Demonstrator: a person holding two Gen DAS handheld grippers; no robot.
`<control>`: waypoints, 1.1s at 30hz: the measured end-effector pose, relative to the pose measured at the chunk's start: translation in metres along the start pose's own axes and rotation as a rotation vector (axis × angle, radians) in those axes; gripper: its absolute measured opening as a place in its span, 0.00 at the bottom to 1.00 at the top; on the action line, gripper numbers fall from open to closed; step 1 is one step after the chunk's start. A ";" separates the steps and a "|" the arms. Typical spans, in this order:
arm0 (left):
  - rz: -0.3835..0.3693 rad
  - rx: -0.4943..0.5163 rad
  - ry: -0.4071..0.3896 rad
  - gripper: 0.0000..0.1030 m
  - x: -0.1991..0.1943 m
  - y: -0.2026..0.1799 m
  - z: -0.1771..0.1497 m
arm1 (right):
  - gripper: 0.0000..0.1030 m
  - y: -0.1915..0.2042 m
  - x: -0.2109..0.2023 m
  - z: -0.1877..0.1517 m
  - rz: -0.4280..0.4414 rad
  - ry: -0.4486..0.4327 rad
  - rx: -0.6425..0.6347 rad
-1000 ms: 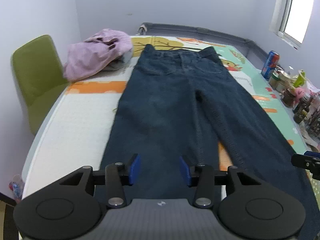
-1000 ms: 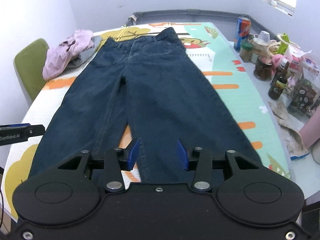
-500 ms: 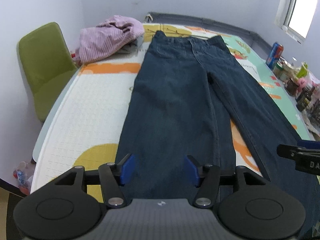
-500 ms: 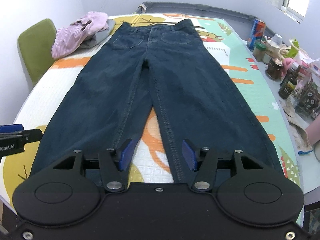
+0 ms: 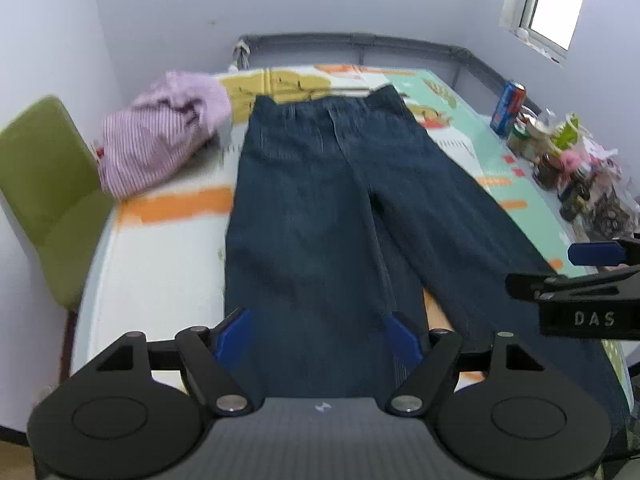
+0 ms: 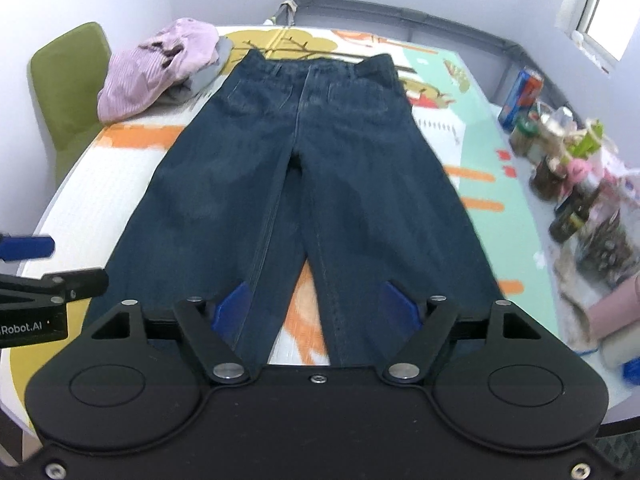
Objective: Fold clothes
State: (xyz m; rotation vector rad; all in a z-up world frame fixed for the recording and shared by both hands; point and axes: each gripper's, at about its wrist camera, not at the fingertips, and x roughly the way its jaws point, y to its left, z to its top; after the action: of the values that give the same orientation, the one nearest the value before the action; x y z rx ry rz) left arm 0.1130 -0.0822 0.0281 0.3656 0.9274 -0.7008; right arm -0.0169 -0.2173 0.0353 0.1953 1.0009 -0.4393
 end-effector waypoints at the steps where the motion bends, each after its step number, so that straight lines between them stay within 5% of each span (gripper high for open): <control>1: -0.003 0.020 -0.004 0.75 -0.002 -0.002 0.009 | 0.74 -0.001 -0.001 0.010 0.001 0.004 0.003; 13: -0.009 0.057 0.065 0.79 -0.003 -0.008 0.099 | 0.77 -0.028 0.006 0.109 -0.022 0.121 0.091; 23: -0.041 -0.023 0.195 0.80 0.007 0.001 0.142 | 0.83 -0.027 0.003 0.151 -0.043 0.137 0.066; 33: -0.028 -0.057 0.186 0.80 0.013 0.010 0.163 | 0.83 -0.024 0.006 0.170 -0.072 0.124 0.025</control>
State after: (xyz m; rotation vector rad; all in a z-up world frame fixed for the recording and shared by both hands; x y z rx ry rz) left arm 0.2231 -0.1722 0.1091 0.3719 1.1279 -0.6721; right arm 0.1059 -0.3013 0.1215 0.2115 1.1275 -0.5108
